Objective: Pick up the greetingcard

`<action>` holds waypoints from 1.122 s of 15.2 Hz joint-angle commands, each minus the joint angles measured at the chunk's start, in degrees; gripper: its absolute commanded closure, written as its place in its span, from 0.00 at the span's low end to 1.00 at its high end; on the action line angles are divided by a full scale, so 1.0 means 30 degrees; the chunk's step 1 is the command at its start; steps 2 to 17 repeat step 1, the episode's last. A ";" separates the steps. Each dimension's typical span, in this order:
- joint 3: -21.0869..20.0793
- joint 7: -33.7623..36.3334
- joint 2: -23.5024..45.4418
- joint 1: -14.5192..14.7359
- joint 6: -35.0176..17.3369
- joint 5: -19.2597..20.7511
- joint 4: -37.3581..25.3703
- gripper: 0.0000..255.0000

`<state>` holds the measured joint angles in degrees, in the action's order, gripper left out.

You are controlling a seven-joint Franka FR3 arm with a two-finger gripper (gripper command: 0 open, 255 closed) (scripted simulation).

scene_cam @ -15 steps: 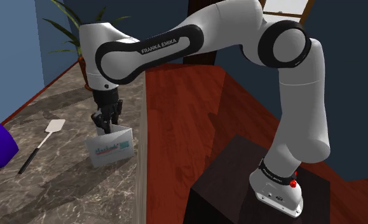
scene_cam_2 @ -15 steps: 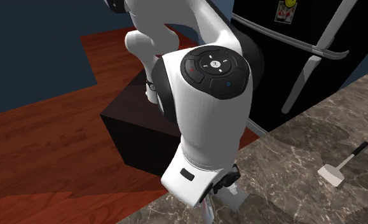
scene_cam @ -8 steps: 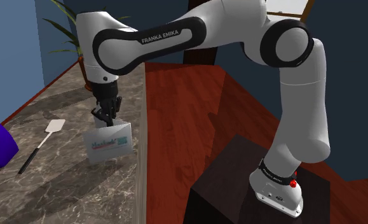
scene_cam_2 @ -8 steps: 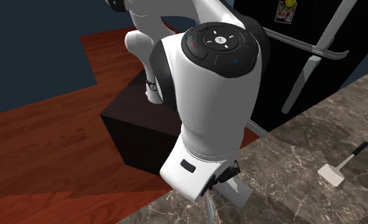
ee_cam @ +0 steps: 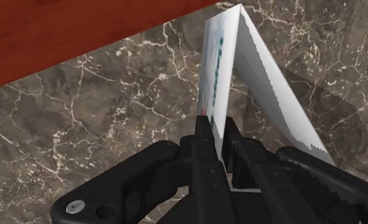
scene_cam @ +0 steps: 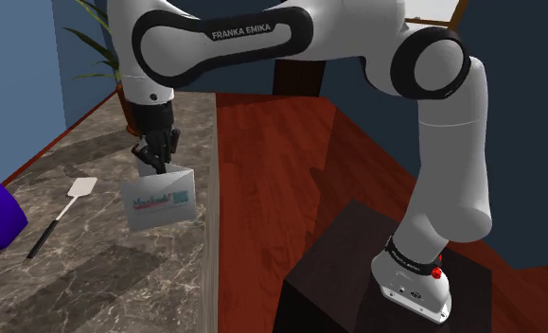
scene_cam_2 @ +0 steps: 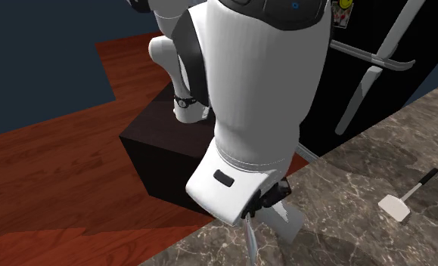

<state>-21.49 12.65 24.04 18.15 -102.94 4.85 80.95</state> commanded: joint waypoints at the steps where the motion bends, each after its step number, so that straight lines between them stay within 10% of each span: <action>1: -0.0010 0.0008 -0.0031 0.0011 0.0158 -0.0010 -0.0128 1.00; 17: -0.0010 0.0008 -0.0031 0.0011 0.0158 -0.0010 -0.0128 1.00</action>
